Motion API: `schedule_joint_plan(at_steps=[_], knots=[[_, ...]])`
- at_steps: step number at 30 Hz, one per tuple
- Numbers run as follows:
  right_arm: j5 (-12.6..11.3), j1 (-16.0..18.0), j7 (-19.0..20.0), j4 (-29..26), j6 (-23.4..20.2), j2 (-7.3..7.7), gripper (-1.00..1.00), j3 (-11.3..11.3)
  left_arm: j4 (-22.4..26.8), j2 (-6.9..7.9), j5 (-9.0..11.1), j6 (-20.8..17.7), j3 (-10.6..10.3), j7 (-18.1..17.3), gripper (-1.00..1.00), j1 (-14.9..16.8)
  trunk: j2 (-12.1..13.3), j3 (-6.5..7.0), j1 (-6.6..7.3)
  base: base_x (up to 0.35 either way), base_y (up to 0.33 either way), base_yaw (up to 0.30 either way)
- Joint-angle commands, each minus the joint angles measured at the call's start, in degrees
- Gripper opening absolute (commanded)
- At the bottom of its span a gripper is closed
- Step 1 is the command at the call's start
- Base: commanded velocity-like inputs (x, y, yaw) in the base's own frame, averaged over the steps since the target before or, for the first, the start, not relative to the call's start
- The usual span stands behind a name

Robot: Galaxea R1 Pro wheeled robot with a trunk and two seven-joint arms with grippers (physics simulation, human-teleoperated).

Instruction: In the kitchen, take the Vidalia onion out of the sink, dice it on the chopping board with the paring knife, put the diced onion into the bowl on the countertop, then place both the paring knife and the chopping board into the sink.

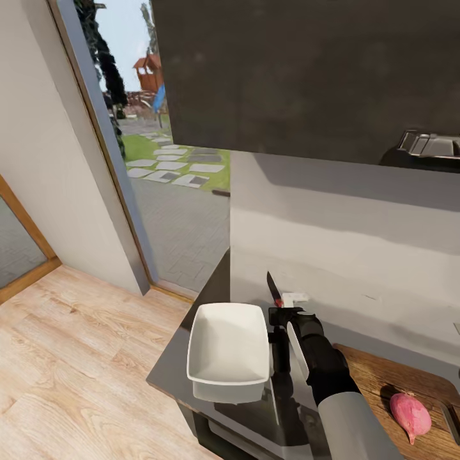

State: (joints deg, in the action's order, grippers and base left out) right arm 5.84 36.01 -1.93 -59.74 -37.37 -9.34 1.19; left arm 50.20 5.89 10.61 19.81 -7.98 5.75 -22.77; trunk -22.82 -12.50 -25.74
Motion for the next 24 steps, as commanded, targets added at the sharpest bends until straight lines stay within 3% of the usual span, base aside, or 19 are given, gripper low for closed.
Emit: schedule_joint_plan(at_steps=[1, 24], knots=[[0.13, 0.02, 0.17, -0.06, -0.42, -0.06, -1.0, 0.13, 0.07, 0.1, 0.38, 0.14, -0.37, 0.49, 1.0, 0.01, -0.1, -0.05, -0.04, 0.0, 0.0, 0.0], [0.14, 0.02, 0.17, -0.11, -0.42, -0.06, -1.0, 0.13, 0.07, 0.14, 0.38, 0.14, -0.37, 0.49, 1.0, 0.01, -0.1, 1.96, -0.04, 0.0, 0.0, 0.0]])
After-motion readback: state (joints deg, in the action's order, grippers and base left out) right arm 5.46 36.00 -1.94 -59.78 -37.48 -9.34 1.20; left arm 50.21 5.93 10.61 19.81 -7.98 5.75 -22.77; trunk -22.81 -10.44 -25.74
